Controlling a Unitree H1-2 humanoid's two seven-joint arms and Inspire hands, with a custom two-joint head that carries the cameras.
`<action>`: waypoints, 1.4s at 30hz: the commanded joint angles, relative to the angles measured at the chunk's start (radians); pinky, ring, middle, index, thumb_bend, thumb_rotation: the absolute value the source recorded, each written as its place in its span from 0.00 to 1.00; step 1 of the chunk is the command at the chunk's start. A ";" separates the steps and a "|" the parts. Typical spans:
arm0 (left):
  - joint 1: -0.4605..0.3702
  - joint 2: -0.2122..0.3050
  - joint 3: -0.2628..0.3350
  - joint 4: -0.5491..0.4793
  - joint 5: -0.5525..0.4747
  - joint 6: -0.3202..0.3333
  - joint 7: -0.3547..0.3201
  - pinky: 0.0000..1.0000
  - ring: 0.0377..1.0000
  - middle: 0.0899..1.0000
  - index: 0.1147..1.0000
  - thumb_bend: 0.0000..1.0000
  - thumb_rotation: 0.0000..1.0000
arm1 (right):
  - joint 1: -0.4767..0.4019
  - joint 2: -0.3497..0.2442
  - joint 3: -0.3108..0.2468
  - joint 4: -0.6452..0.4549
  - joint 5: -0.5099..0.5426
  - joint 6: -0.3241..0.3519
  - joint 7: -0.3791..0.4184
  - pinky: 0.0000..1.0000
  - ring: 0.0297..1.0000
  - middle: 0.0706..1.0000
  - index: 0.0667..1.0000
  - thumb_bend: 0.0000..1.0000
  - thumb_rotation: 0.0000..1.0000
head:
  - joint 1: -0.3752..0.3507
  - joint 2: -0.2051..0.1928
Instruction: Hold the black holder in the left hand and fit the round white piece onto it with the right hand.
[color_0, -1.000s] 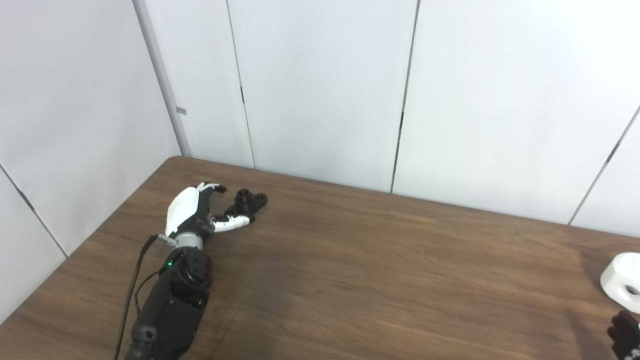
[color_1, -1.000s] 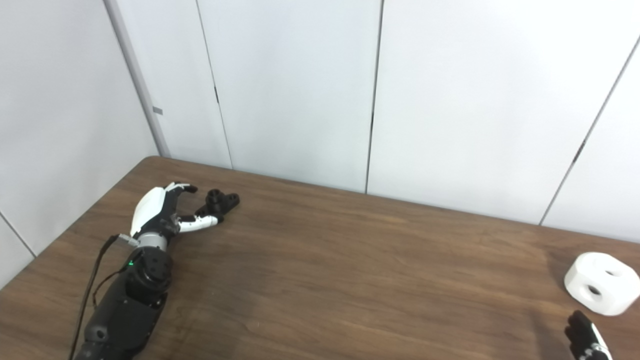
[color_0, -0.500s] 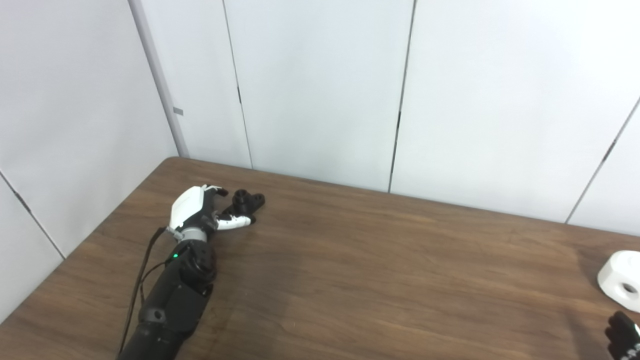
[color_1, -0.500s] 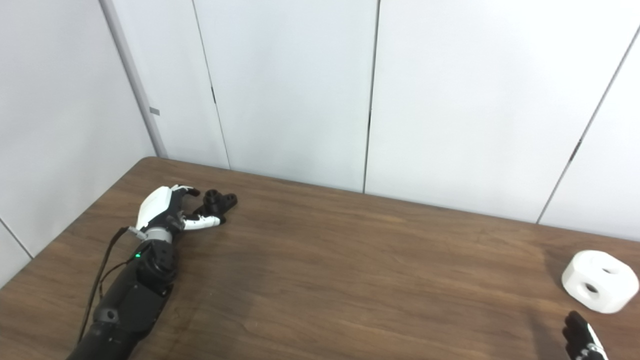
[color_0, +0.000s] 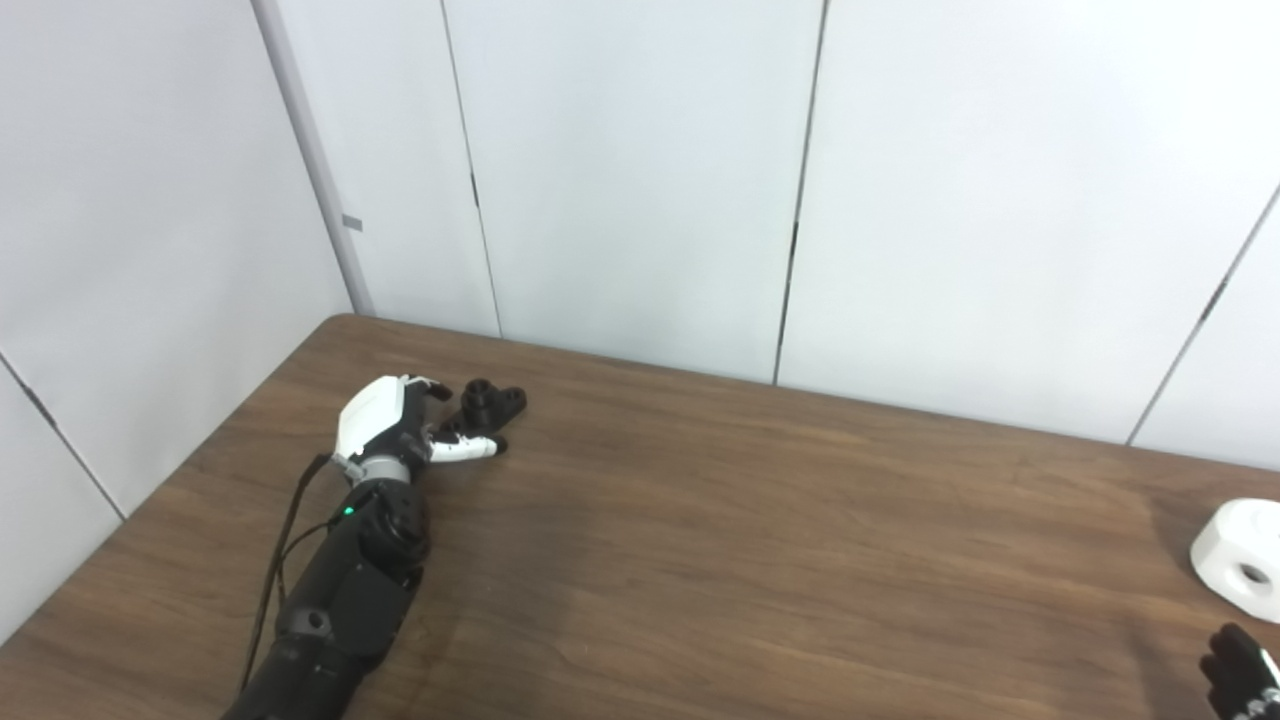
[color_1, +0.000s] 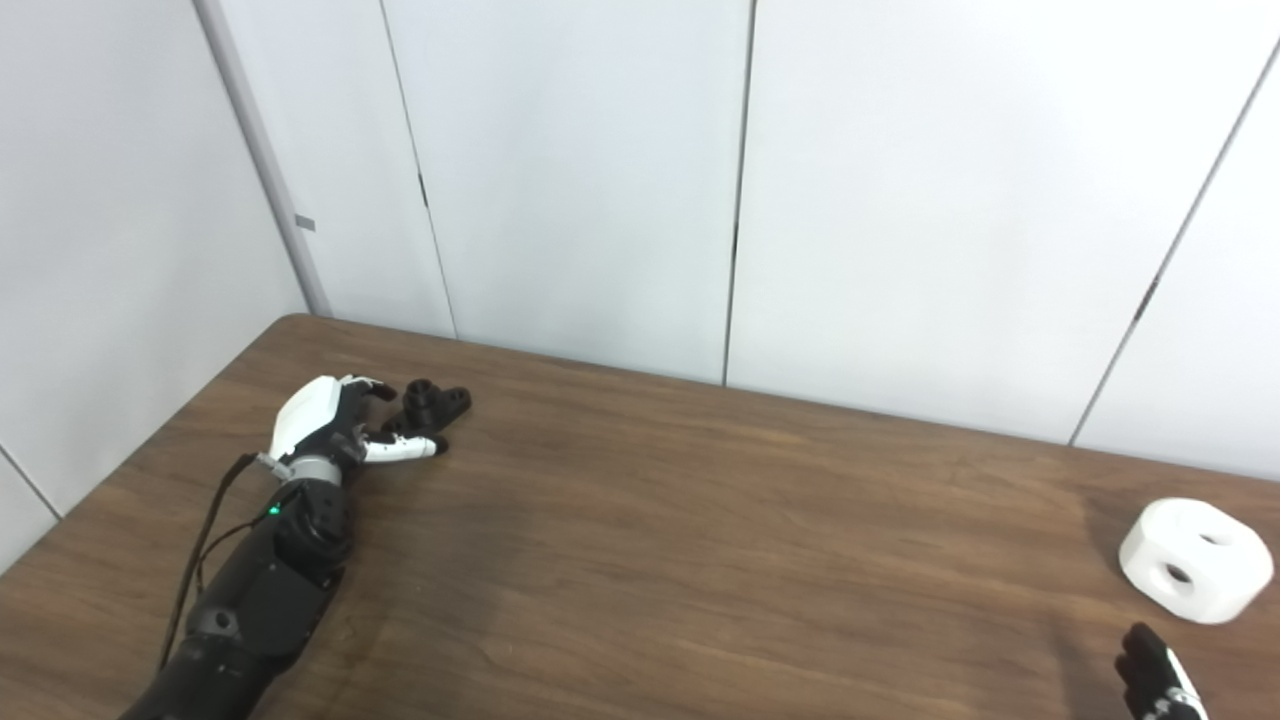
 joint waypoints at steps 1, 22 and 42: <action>-0.057 0.034 -0.004 0.000 0.009 -0.016 0.028 1.00 1.00 0.93 0.71 0.91 0.29 | 0.026 0.023 0.006 -0.004 0.007 -0.005 -0.016 1.00 0.95 0.95 0.93 0.70 0.95 | 0.000 0.002; -0.078 0.045 -0.034 0.046 -0.021 -0.006 0.006 1.00 1.00 0.91 0.67 0.90 0.28 | 0.036 0.026 0.009 -0.027 -0.003 0.013 -0.028 1.00 0.96 0.95 0.95 0.67 0.97 | -0.006 0.015; -0.076 0.044 -0.029 0.076 -0.051 -0.035 0.020 1.00 0.98 0.85 0.46 0.61 0.09 | 0.041 0.013 0.018 -0.034 -0.007 0.020 -0.037 1.00 0.98 0.97 0.96 0.67 0.99 | -0.006 0.025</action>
